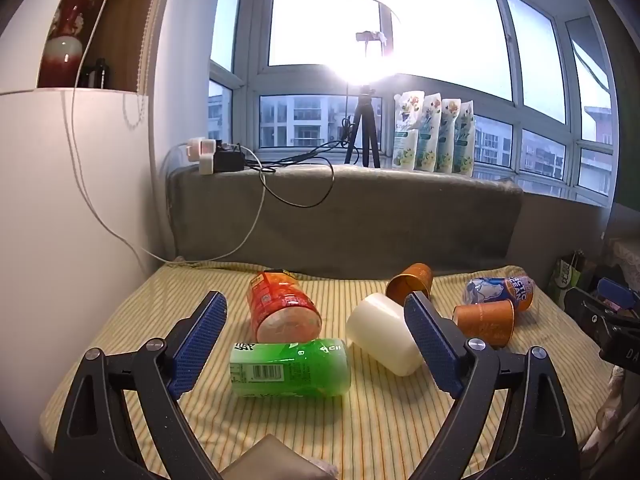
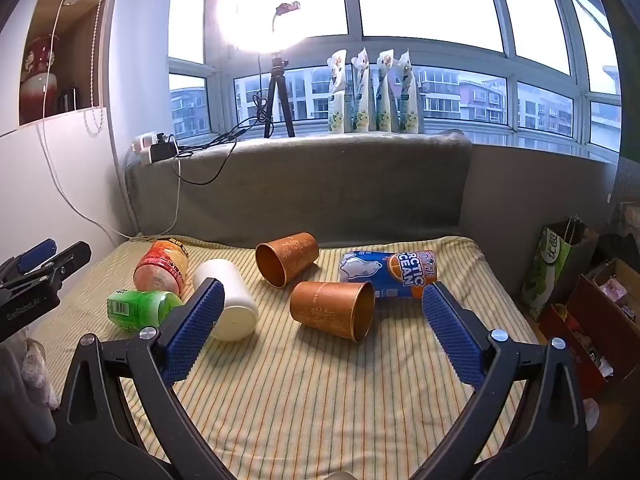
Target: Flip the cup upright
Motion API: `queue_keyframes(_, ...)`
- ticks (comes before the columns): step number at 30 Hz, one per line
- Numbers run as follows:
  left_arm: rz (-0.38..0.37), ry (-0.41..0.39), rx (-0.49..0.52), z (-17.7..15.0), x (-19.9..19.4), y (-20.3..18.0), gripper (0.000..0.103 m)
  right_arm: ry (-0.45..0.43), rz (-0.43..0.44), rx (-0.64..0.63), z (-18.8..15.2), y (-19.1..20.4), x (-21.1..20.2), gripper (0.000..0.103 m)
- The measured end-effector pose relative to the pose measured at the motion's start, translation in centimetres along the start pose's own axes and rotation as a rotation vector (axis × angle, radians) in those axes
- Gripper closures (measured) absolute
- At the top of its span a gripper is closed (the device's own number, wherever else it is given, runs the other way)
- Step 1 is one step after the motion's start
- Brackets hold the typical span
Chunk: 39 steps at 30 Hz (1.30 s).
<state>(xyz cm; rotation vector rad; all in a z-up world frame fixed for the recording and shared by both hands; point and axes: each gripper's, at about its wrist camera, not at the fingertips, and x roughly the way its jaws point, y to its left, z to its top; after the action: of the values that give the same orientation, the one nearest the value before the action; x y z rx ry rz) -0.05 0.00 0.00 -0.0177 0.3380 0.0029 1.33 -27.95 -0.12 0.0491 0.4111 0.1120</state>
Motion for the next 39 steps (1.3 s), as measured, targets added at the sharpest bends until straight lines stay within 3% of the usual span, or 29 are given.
queue_keyframes(39,0.002,0.016,-0.008,-0.07,0.1,0.26,0.012,0.004,-0.006,-0.001,-0.02,-0.12,0.12,0.002)
